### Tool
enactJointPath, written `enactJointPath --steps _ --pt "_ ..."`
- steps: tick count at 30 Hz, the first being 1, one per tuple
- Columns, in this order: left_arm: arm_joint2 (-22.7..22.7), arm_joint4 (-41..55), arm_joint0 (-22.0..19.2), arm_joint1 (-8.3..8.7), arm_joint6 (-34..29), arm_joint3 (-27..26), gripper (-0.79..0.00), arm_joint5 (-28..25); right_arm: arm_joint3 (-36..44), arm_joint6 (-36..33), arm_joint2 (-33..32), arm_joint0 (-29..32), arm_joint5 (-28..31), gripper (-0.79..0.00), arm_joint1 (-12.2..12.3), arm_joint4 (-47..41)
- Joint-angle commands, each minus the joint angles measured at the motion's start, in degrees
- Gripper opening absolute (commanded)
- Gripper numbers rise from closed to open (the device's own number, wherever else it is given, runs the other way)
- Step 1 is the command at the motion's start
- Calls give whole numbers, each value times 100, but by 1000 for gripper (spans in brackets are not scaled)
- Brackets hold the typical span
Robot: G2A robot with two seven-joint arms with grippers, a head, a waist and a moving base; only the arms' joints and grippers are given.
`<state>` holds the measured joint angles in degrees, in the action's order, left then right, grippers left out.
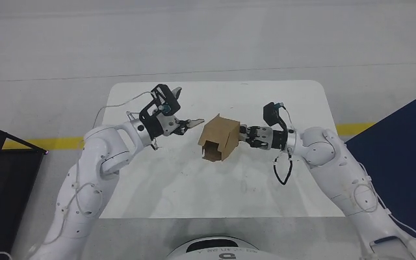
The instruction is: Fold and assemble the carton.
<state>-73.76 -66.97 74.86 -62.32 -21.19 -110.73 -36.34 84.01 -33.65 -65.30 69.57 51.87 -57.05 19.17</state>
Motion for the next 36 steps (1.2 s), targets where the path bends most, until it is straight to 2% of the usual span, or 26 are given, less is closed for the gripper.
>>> enactJointPath --steps 1,5,9,13,19,25,31,36 --pt "-49 -158 58 23 181 -32 0 -202 -2 1 21 -19 -22 -785 -1 -3" --pt "40 -574 111 42 330 -128 0 -368 11 -19 107 -59 -90 -785 -11 20" --pt "383 -1116 -4 13 229 -224 0 -156 20 -63 204 -110 -132 -785 -22 28" --pt "852 -2072 -126 -31 222 -330 0 247 -8 -116 307 -174 -144 -785 -34 -15" --pt "1023 -2387 -168 -58 345 -320 0 464 -102 -176 416 -286 -144 -785 -49 -99" --pt "800 -2156 -116 -39 442 -206 0 416 -146 -161 410 -300 -60 -785 -35 -165" --pt "30 -1561 22 54 630 -85 0 62 -165 -152 387 -289 -30 -785 -16 -227" --pt "-443 -910 170 143 1018 14 0 -834 -223 -227 415 -330 -6 -785 -6 -370"
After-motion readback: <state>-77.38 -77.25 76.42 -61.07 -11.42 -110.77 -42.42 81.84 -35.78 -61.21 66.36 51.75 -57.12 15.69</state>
